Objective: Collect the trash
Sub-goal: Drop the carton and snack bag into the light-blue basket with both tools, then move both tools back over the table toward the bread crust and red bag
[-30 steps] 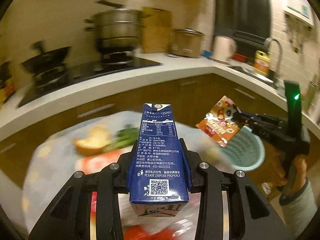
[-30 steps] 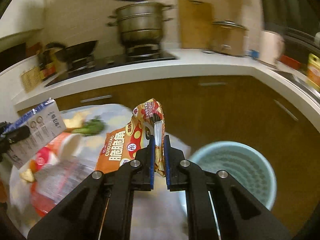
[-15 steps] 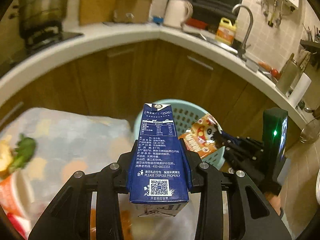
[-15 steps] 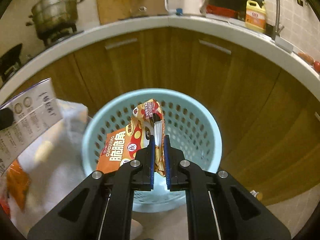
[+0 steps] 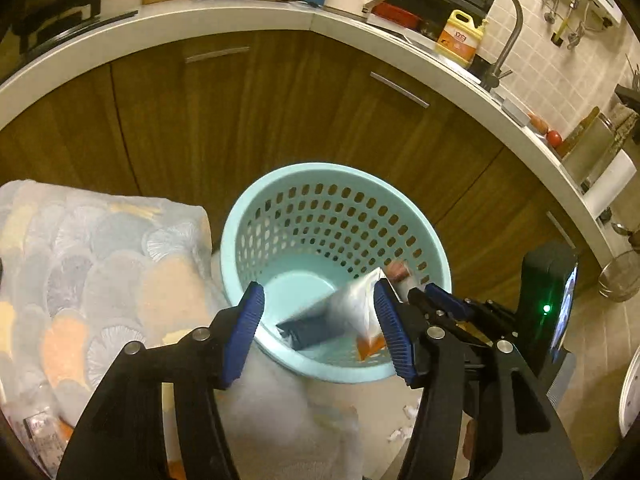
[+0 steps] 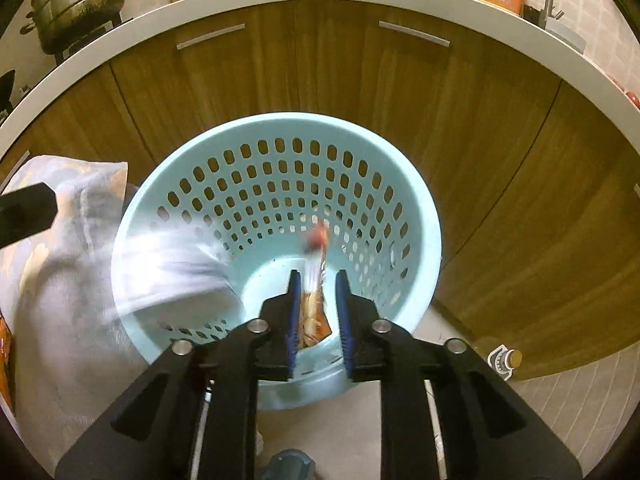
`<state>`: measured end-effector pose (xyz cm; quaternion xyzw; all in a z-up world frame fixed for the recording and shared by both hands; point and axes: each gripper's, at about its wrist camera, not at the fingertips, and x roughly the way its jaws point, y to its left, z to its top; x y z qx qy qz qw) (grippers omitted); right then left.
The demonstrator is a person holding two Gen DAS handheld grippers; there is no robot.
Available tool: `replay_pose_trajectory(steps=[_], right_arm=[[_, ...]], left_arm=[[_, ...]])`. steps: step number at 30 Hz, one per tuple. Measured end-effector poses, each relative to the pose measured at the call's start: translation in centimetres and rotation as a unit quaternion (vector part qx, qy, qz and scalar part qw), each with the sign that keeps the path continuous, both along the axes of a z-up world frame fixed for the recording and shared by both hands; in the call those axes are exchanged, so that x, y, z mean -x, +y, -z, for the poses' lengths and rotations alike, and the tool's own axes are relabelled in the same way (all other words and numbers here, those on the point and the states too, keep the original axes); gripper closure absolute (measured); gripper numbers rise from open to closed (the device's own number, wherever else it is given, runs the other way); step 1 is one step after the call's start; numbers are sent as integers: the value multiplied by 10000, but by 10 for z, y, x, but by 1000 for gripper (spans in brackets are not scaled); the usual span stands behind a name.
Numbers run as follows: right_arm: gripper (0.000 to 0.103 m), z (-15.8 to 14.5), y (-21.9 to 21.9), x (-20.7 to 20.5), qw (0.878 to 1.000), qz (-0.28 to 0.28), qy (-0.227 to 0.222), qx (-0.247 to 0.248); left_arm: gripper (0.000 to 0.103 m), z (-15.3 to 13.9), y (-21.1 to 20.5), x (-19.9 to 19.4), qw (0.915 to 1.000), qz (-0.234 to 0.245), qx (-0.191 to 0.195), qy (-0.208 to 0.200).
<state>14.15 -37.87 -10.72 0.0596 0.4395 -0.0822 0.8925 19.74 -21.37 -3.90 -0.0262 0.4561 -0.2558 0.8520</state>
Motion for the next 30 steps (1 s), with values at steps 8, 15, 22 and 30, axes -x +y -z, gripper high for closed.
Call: replay_pose_trajectory(steps=[8,15,22,30], right_arm=[[77,-8,3,9,9998,-95,-102,-162],[77,-57,46,29,9940,-736,-719,-366],[77,-91,116,47,9807,-1597,-1064,-376],[77,-108,184,72,9615,-2426,-1234,-382]], left_arm=[[47,-20,26,19,9996,-167,169,-142],[40,-61,81,59,9957,-537,409,-632],[32,-92,173,113,9834,-1387,289,-1136],[32,-80,279,173,9531,-2691,-546,-1273]])
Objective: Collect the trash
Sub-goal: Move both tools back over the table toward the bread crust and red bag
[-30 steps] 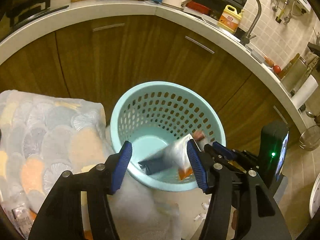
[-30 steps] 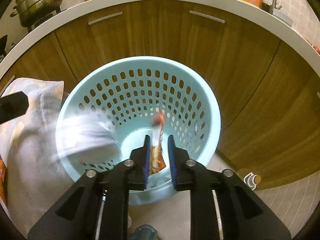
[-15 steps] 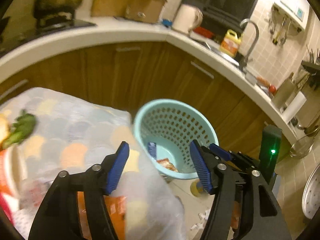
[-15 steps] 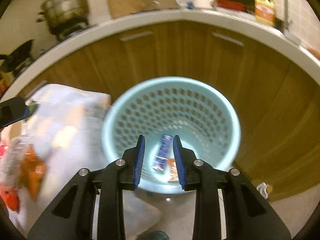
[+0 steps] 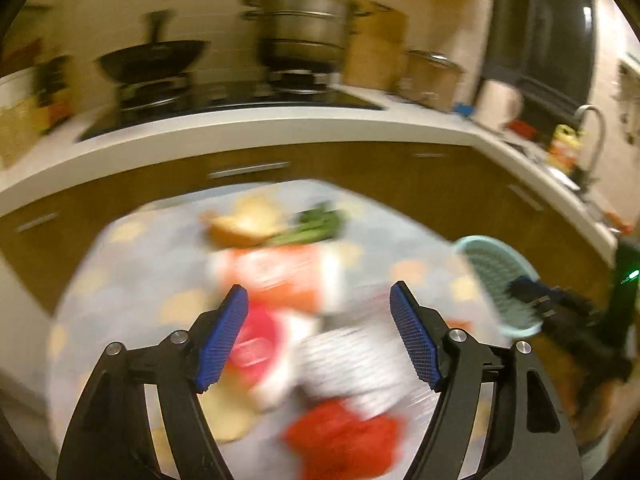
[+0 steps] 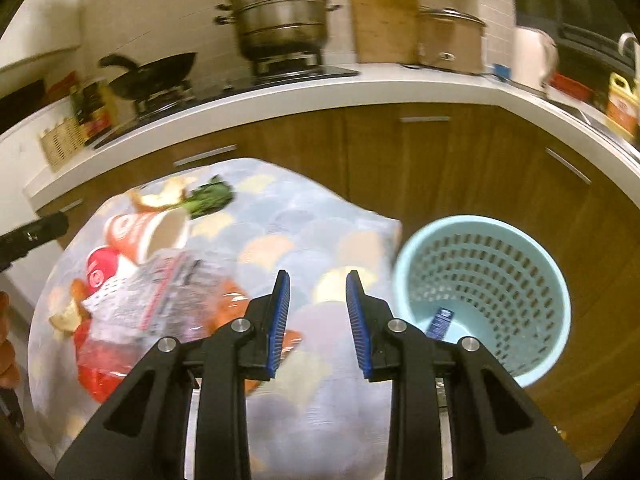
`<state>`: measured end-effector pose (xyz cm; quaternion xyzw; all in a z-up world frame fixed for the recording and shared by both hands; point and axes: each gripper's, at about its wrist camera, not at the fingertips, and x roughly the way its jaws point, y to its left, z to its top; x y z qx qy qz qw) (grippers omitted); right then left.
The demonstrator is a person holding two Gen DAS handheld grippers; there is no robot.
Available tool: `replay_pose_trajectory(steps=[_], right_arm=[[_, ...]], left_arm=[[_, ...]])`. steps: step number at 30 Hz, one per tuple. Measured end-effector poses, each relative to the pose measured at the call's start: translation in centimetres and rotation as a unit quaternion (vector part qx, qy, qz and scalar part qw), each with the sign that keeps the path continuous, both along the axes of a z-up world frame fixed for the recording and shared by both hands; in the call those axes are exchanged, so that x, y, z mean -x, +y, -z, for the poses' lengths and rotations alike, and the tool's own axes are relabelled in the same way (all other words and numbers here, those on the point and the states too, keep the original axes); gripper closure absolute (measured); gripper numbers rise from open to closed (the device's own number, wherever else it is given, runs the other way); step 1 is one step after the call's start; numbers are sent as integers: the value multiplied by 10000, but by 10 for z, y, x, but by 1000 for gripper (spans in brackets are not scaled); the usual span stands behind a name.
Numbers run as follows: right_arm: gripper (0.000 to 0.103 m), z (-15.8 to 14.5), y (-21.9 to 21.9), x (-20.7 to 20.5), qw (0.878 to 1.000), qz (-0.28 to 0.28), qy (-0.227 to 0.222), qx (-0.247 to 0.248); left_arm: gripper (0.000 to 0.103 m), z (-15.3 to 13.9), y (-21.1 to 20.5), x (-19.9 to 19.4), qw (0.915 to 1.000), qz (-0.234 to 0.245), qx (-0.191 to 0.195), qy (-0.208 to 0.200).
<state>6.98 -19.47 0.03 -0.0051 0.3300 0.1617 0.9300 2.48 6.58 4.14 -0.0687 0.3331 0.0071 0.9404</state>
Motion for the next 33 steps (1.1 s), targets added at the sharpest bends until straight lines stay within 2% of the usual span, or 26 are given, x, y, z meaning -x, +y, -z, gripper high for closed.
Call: replay_pose_trajectory(steps=[5,8,16,19,21,23,25,27,29,33], right_arm=[[77,4,24,10,9996,-272,4,108],[77,9,29,11,9993,-348,54,121],[77,9,36,19,9990,-403,63,175],[77,8,36,20,9990,-417,42,168],[77,8,37,21,9989,-443,38,167],[77,9,39,23,9985,-523,34,148],[77,10,44,28,9976,-688,23,117],[77,9,50,36,9953,-969,14,2],[77,8,55,46,9921,-1246,-31,-113],[77,7,66,76,9815,-1881,-166,-309]], left_arm=[[32,30,57,39,9970,-681,79,365],[32,51,76,50,9939,-861,257,632],[33,91,82,47,9861,-1052,279,1257],[34,94,75,43,9856,-1149,18,1239],[41,95,72,40,9852,-1165,-118,1249],[56,96,68,41,9862,-1103,-162,1221],[62,96,63,43,9875,-1033,-181,1179],[64,96,59,44,9876,-1042,-262,1145],[78,95,59,46,9885,-1048,-244,1064],[82,94,63,50,9903,-1036,81,927]])
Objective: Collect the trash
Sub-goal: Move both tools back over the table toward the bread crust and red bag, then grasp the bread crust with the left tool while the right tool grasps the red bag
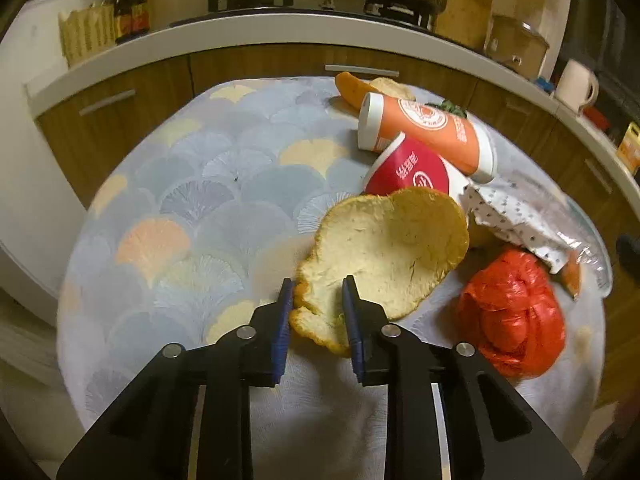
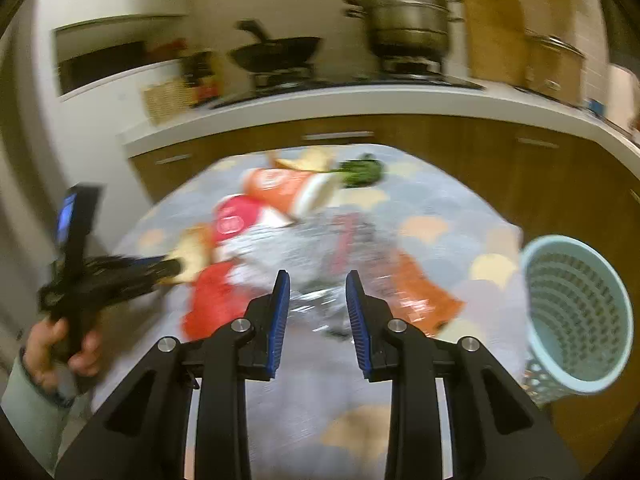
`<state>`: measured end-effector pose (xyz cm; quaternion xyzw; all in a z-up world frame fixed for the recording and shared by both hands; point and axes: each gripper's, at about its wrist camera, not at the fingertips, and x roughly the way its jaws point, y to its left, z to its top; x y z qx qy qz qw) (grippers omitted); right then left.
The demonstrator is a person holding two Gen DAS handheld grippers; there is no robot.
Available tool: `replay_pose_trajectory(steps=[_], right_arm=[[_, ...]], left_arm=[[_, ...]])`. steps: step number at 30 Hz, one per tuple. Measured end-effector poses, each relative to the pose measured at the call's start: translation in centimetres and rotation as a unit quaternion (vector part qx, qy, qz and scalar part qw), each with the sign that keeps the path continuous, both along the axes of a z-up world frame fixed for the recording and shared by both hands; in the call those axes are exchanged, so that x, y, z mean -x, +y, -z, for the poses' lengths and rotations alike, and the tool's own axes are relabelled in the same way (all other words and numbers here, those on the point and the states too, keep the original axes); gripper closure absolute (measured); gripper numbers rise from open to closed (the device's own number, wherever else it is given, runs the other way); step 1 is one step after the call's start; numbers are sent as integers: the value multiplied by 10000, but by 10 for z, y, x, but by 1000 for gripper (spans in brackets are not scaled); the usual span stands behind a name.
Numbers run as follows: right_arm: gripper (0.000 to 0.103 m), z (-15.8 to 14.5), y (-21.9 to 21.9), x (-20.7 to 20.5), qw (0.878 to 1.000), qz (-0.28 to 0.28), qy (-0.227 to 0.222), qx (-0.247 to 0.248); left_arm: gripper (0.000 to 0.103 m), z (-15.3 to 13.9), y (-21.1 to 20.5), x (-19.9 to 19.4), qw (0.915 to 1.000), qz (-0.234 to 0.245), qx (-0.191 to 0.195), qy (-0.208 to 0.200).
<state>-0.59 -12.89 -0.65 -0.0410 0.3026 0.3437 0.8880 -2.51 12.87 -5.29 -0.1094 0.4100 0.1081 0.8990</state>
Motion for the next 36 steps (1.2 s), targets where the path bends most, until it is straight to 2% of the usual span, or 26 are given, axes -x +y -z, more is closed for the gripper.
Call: replay_pose_trajectory(steps=[3,6,9,11,12,13,16,18,20,23,28,34,36], right_arm=[[77,0,3,23,9990,-422,-47,-151],[77,3,11,37,9969,-772,32,-155],[76,13,26,37,9963,-847,158,32],[65,21,36,32,9961,-828,288,113],[51,25,40,30,9961,-798,338,150],[44,27,42,29,9963,-765,341,169],[44,32,53,27,9966,-686,277,374],[44,37,62,24,9960,-669,320,494],[44,40,65,20,9956,-678,367,532],[44,46,71,15,9951,-591,405,674],[41,49,81,5,9946,-524,464,767],[41,54,83,-3,9935,-517,660,775],[41,55,83,-5,9932,-525,728,736]], left_arm=[[94,-4,3,8,9997,-7,169,-199],[94,-9,6,12,9989,7,342,-313],[94,-7,6,11,9989,47,353,-296],[93,-6,7,12,9988,113,394,-280],[93,-6,8,13,9986,139,435,-285],[93,-5,9,15,9982,178,484,-300],[92,-5,17,21,9967,227,701,-338],[87,-5,21,27,9960,247,768,-389],[72,-7,25,35,9957,225,787,-431],[58,-8,29,41,9944,282,905,-466],[57,5,24,32,9921,401,1178,-186],[55,7,1,18,9941,517,939,-143],[59,8,-5,14,9947,542,866,-120]])
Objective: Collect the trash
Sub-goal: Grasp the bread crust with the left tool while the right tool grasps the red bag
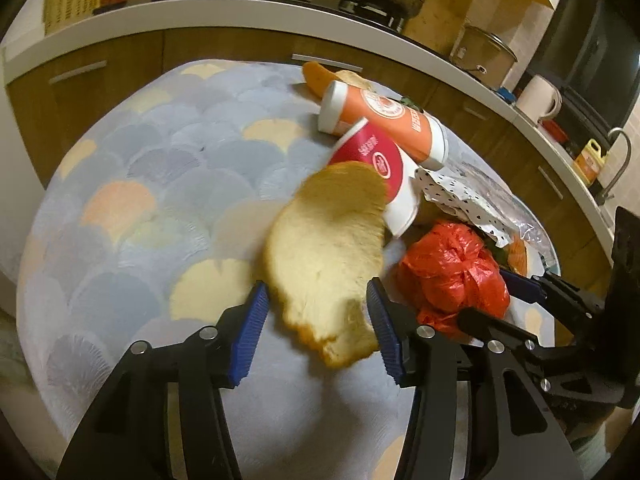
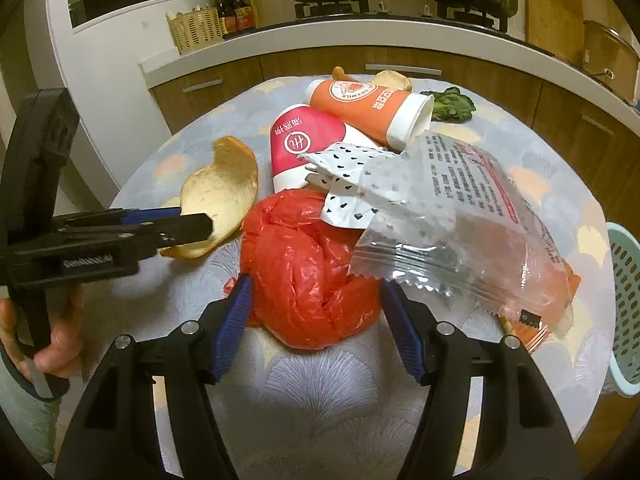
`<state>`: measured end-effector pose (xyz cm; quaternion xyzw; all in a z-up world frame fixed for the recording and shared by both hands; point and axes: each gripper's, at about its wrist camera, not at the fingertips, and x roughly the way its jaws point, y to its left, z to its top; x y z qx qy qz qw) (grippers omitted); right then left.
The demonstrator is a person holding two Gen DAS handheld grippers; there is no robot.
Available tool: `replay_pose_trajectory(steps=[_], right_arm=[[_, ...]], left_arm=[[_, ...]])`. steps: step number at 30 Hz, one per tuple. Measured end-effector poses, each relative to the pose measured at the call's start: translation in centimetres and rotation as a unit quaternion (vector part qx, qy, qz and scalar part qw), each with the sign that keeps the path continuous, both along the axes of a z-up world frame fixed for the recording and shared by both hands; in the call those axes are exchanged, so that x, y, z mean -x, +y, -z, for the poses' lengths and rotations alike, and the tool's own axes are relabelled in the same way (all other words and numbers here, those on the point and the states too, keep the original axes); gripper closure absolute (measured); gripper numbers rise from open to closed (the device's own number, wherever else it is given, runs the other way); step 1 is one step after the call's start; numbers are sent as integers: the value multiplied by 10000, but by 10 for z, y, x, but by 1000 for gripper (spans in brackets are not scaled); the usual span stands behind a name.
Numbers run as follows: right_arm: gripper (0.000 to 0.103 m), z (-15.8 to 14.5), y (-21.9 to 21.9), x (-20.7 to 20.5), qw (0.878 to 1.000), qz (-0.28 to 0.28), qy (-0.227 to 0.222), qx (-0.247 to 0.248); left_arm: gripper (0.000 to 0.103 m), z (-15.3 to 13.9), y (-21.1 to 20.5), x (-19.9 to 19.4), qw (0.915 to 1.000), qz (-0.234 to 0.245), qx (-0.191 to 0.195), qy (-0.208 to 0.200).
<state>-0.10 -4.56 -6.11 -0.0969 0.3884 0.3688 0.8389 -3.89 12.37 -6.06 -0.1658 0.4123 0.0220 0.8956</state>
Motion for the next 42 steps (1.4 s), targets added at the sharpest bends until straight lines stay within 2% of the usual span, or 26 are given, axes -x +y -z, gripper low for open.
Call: replay_pose_trajectory(steps=[3,4,5,7,8,14,18,22,27,31,33,36,39,42], right_arm=[[42,1,1,-2,9999,-46,96,-44],[48,1,2,-2,9999,-64,91,-33],[52,1,3,0,9999,-100,76,-36],[62,-1,3,4,9997,-201,81,-119],[63,-2,3,5,9996,-218,96,-153],[67,-15,9,21,9984,-461,124,-296],[67,-39,13,39,9972,-578,-174,-436],[67,-69,1,41,9959,-399,-548,-596],[67,-103,-46,25,9905,335,-1075,-784],[67,-112,-99,2,9829,1169,-1167,-819],[67,-111,-126,-10,9773,1569,-1178,-798],[67,-103,-162,-27,9694,2071,-1138,-669],[67,-95,-192,-44,9646,2422,-861,-597],[67,-90,-213,-53,9582,2694,-777,-572]], left_arm=[[70,0,-3,-3,10000,-19,-61,13],[81,1,-5,-4,10000,-13,-50,22],[88,1,-4,-4,10000,5,3,40],[93,2,-3,-5,9999,-2,136,16],[96,0,-3,-4,9998,3,172,-29],[100,-23,12,17,9988,-148,246,-399],[100,-40,27,30,9968,-333,363,-631],[100,-66,29,33,9945,-299,341,-942],[100,-97,-5,7,9919,205,314,-1211],[100,-119,-46,-26,9877,752,226,-1355],[100,-126,-71,-46,9845,1081,268,-1357],[100,-131,-115,-77,9823,1470,60,-1159],[100,-131,-154,-100,9768,1891,-5,-1006],[100,-128,-194,-120,9694,2293,-69,-868]])
